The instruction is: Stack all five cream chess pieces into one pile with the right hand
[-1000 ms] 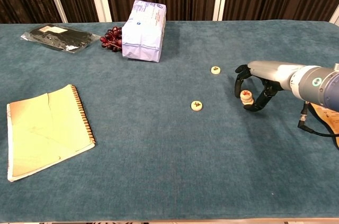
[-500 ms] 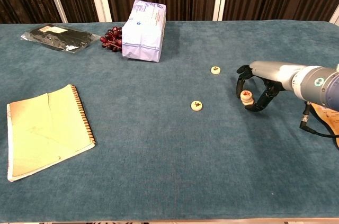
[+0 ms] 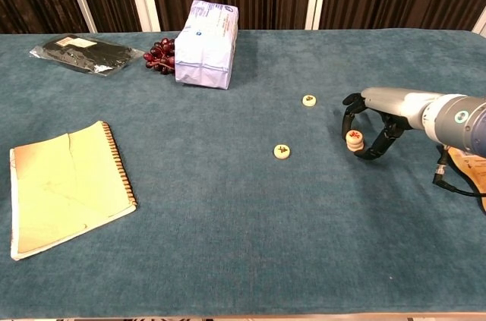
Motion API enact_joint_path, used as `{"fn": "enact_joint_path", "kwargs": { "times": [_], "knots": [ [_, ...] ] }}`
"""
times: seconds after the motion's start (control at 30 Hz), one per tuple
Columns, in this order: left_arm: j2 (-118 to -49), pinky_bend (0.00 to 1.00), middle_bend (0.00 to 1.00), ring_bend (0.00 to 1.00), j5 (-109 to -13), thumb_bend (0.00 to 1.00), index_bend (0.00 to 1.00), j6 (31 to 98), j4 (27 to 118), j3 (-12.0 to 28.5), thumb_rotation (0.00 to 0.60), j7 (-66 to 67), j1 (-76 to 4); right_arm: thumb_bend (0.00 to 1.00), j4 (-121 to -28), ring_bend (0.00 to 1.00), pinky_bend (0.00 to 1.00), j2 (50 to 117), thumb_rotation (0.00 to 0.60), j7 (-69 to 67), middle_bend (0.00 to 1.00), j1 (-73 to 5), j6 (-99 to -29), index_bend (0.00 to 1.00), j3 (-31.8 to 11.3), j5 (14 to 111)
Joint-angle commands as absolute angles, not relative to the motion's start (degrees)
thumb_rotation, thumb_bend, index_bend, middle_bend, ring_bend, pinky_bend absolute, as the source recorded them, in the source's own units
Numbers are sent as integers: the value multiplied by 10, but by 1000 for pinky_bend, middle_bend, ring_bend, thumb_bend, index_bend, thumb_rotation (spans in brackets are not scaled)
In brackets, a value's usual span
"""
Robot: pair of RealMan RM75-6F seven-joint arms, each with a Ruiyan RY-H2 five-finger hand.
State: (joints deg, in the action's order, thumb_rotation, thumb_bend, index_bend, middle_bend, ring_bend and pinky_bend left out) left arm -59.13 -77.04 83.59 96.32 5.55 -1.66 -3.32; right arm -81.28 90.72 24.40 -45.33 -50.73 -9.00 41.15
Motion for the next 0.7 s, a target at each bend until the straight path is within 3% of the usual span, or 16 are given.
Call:
{"fn": "enact_joint_path", "kwargs": {
  "times": [0.03, 0.7],
  "knots": [
    [-591, 0, 0, 0, -770, 485, 150, 836, 963, 56, 600, -17, -33, 411, -813, 0, 0, 907, 600, 244, 0, -453, -507, 431, -90, 411],
    [-591, 0, 0, 0, -771, 485, 151, 837, 964, 55, 600, -17, -33, 411, -807, 0, 0, 916, 600, 247, 0, -459, -507, 431, -96, 409]
  ]
}}
